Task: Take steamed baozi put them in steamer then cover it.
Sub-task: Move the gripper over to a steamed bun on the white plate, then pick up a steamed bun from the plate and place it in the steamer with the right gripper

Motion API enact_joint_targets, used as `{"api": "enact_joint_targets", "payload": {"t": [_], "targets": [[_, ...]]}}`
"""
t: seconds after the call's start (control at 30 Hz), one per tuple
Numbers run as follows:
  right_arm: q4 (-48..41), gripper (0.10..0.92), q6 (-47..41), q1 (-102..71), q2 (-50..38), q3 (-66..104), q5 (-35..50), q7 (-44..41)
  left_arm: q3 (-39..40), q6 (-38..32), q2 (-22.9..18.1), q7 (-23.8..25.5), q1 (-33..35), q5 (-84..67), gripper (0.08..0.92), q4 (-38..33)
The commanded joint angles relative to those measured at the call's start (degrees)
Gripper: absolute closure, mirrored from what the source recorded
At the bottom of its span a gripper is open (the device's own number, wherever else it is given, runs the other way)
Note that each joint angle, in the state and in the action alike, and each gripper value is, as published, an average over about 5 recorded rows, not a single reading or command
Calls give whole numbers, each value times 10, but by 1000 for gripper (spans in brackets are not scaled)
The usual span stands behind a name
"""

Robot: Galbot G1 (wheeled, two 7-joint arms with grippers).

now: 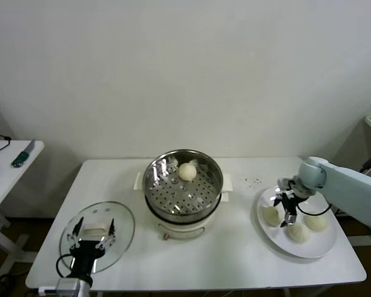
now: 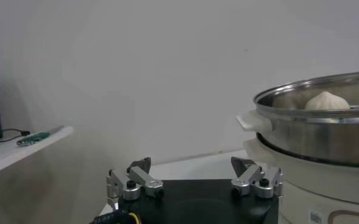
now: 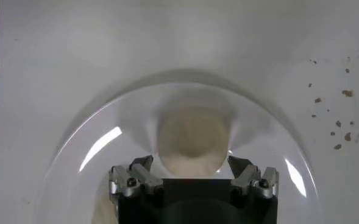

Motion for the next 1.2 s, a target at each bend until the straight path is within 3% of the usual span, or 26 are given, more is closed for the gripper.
{"api": "enact_joint_targets", "payload": {"t": [0.03, 0.23, 0.6, 0.93, 1.2], "targets": [[-11, 247, 5, -13, 5, 14, -7, -3, 0, 0, 2, 0, 0, 1, 177, 0], [-13, 313, 8, -12, 8, 16, -5, -11, 0, 0, 4, 0, 1, 2, 177, 1], [-7, 344, 9, 18, 0, 11, 24, -14, 2, -1, 3, 0, 1, 3, 177, 0], [-7, 347, 10, 189, 6, -95, 140, -29, 4, -6, 3, 1, 8, 0, 177, -5], [1, 347, 1, 373, 75, -209, 267, -34, 13, -5, 1, 1, 6, -2, 177, -13]]}}
